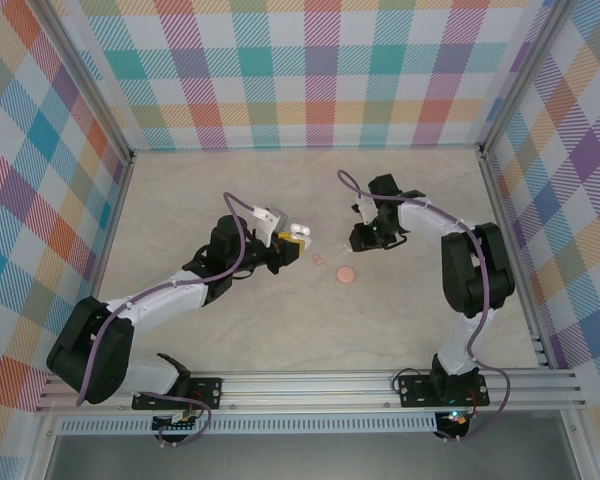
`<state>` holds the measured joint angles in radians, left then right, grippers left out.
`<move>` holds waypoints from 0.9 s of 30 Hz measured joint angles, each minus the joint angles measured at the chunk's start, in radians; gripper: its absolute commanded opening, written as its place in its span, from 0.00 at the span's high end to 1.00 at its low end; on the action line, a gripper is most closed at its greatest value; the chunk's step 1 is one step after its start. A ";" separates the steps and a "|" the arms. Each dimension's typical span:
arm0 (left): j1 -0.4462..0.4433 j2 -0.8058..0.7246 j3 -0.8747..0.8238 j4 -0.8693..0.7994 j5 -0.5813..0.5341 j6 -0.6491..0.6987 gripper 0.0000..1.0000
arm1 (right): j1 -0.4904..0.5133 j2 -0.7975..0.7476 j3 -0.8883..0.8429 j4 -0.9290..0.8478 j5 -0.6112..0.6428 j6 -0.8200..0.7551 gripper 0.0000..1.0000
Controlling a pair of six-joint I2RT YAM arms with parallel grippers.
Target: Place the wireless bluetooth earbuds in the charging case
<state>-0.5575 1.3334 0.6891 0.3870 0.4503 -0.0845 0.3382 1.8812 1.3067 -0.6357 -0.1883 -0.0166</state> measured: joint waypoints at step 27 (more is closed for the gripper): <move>0.006 -0.030 0.002 -0.031 -0.008 0.022 1.00 | 0.060 0.147 0.124 -0.068 0.127 -0.013 0.82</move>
<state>-0.5510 1.3037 0.6910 0.3561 0.4427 -0.0628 0.3977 2.0285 1.4307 -0.7033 -0.0616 -0.0292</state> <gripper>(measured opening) 0.227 0.188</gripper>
